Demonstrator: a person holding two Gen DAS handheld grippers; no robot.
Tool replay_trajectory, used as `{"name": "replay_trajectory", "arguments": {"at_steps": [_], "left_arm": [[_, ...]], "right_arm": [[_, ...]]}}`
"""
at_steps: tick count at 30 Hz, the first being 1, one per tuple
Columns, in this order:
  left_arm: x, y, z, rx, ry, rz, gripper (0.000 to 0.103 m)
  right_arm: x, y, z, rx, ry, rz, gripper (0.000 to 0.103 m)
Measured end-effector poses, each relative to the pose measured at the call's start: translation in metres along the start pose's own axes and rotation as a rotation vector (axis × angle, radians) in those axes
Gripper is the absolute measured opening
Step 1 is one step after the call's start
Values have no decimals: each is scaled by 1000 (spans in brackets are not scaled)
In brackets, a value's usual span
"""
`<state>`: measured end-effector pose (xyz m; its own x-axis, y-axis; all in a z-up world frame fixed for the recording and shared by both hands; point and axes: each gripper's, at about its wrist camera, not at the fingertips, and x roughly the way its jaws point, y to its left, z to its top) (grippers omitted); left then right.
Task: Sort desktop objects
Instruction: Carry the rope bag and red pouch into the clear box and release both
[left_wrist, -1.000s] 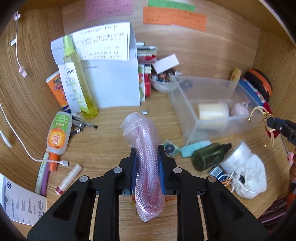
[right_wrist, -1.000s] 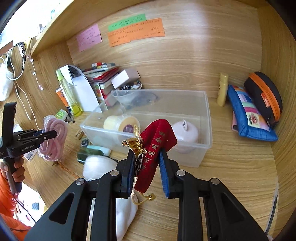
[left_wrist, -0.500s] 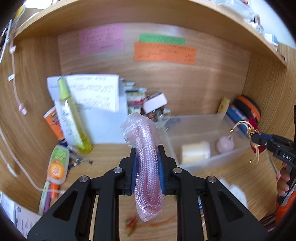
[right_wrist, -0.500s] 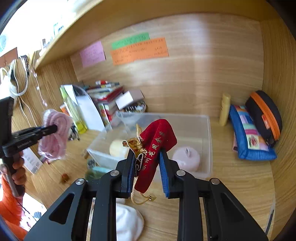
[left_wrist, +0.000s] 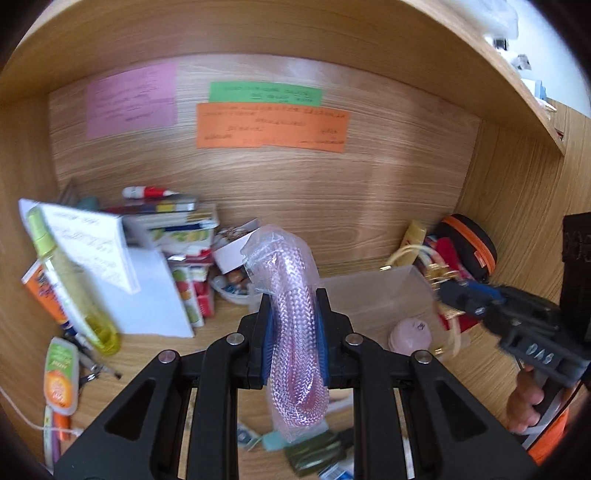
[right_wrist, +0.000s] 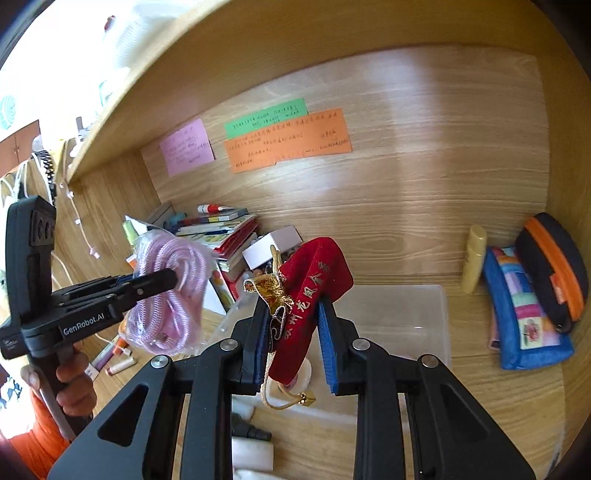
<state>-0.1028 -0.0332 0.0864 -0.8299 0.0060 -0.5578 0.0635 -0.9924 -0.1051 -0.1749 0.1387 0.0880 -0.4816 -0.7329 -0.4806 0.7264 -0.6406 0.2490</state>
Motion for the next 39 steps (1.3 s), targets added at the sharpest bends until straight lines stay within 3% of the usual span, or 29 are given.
{"name": "replay_trajectory", "arguments": {"at_steps": [5,13,22,32,37,39], "left_arm": [[25,-10,-1,6,32,-14,19],[68,-19,-8,77,90,75,19],[91,-22,-10,101,94,98,20],[117,-14,-25,97,186,101,23],[119,-15,-31,96,195,107,25],[121,-17,-33,92,199,100,31]], "right_arm": [[30,-9,-4,24,50,-4,22],[61,-26,-24,38,144,-47,22],[75,-31,-34,31,205,-82,22],[86,-24,-41,1,245,-100,23],[88,-24,-43,-7,256,-103,24],[89,-24,-45,-12,262,-108,26]]}}
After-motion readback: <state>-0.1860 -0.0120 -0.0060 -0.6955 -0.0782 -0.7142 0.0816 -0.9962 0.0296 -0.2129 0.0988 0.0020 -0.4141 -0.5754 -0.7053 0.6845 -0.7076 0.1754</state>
